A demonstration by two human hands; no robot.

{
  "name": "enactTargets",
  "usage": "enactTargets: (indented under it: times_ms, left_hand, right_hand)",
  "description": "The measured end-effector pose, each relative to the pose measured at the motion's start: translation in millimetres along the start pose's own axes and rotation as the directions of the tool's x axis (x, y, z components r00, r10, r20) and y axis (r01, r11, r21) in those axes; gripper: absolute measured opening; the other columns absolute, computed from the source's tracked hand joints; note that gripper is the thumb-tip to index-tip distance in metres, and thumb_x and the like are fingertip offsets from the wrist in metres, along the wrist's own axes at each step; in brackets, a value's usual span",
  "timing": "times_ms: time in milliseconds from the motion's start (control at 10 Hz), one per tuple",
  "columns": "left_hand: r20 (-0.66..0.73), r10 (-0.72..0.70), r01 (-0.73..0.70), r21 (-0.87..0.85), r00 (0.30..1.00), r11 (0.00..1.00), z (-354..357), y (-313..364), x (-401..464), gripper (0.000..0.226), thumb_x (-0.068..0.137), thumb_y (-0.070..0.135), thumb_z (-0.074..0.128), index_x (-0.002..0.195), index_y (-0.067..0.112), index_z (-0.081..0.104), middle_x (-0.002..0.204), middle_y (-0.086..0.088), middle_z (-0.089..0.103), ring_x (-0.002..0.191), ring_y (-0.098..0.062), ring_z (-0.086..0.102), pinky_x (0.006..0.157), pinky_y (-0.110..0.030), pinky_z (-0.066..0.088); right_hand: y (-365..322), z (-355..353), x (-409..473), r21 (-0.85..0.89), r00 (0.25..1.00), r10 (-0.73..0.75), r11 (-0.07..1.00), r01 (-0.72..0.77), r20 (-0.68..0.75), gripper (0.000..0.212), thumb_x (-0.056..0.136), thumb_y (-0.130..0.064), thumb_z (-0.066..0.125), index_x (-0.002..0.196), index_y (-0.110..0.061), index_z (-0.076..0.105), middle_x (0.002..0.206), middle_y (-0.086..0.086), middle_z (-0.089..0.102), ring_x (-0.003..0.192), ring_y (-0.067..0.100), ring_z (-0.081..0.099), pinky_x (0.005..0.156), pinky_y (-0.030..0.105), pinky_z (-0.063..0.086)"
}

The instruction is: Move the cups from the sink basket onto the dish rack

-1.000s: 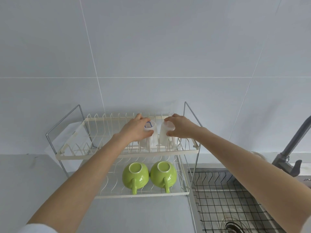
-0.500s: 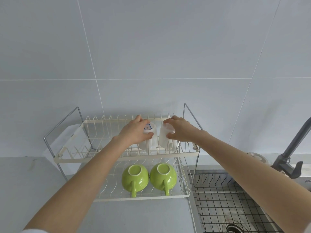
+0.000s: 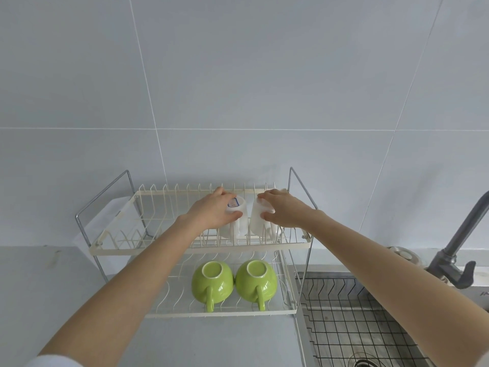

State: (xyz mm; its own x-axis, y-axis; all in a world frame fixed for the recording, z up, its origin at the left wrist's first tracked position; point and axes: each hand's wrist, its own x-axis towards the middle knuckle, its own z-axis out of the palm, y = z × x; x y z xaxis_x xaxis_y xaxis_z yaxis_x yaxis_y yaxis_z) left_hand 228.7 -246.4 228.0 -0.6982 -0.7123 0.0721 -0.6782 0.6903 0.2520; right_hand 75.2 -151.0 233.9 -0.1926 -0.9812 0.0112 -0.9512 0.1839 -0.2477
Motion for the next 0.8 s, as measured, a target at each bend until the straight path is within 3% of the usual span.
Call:
enactTargets:
  times_ms: [200, 600, 800]
  left_hand:
    - [0.030, 0.009, -0.010, 0.039, 1.000, 0.999, -4.6, 0.8, -3.4, 0.055, 0.085, 0.041, 0.048, 0.134, 0.020, 0.035, 0.142, -0.003, 0.036, 0.130, -0.025, 0.036, 0.100, -0.041, 0.037]
    - [0.054, 0.002, -0.009, 0.133, 0.999, 0.991, -20.0, 1.5, -13.7, 0.054, 0.088, 0.041, 0.043, 0.134, 0.015, 0.034, 0.143, -0.006, 0.037, 0.129, -0.027, 0.039, 0.102, -0.043, 0.038]
    - [-0.041, 0.002, 0.006, 0.200, 0.999, 0.980, -47.9, 13.0, -17.4, 0.054, 0.090, 0.042, 0.039, 0.133, 0.011, 0.034, 0.142, -0.009, 0.037, 0.129, -0.027, 0.037, 0.100, -0.043, 0.035]
  right_hand:
    - [0.1, -1.2, -3.2, -0.033, 1.000, -0.013, 0.999, 0.013, 0.010, 0.052, 0.091, -0.027, 0.048, 0.139, -0.014, 0.032, 0.145, 0.006, 0.037, 0.133, 0.029, 0.032, 0.102, 0.041, 0.036]
    - [-2.5, -11.7, -11.6, -0.091, 0.999, 0.012, 0.996, -0.009, 0.031, 0.059, 0.091, -0.028, 0.047, 0.143, -0.018, 0.023, 0.153, 0.008, 0.023, 0.140, 0.029, 0.024, 0.111, 0.044, 0.030]
    - [-11.6, -37.0, -19.3, -0.119, 0.999, -0.025, 0.993, 0.021, -0.031, 0.060, 0.091, -0.030, 0.048, 0.144, -0.018, 0.023, 0.153, 0.009, 0.024, 0.140, 0.025, 0.023, 0.112, 0.041, 0.026]
